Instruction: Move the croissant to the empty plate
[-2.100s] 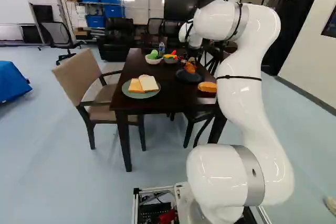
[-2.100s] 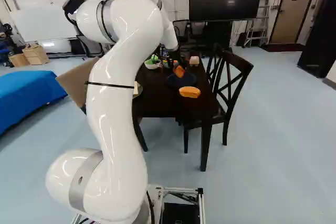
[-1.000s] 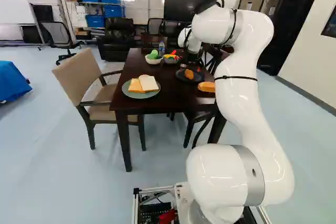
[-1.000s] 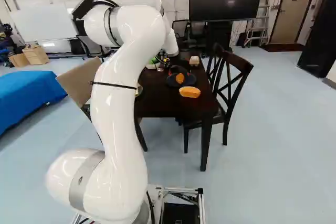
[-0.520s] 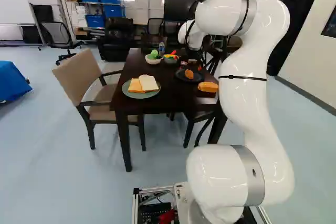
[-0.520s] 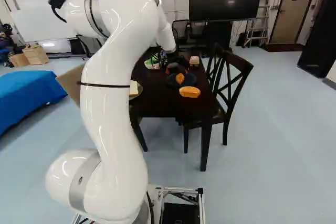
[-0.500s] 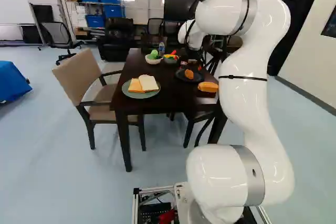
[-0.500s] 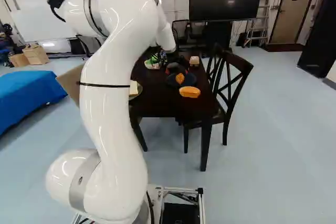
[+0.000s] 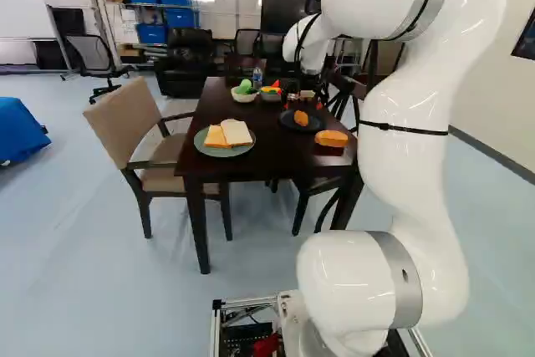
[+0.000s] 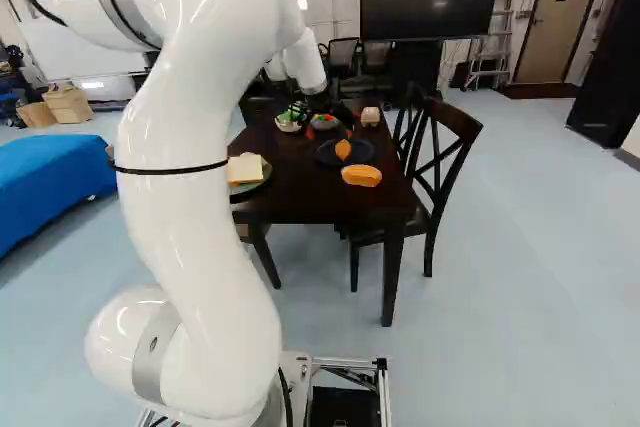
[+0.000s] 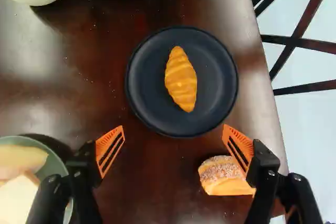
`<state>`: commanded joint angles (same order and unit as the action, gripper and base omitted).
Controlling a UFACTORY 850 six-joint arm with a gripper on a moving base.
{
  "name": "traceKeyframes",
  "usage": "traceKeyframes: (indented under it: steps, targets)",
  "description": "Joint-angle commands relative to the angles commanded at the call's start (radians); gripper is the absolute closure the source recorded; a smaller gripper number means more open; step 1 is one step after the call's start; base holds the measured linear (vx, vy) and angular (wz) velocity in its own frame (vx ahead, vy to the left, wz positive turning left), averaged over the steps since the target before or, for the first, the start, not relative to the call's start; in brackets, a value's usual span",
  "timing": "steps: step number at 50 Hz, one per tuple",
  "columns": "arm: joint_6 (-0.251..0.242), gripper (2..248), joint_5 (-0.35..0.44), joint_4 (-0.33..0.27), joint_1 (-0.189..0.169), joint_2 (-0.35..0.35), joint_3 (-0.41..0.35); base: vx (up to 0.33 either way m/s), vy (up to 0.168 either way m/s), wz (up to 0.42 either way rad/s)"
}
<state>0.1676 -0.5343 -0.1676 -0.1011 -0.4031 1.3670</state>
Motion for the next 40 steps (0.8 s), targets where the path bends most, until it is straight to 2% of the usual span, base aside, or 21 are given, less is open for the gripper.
traceKeyframes:
  steps: [27,40]
  targets:
    - [0.000,3,-0.022,0.036,0.057,0.167,-0.129,0.000,0.000,0.000]
    - [0.000,3,-0.022,0.036,0.058,0.170,-0.131,0.000,0.000,0.000]
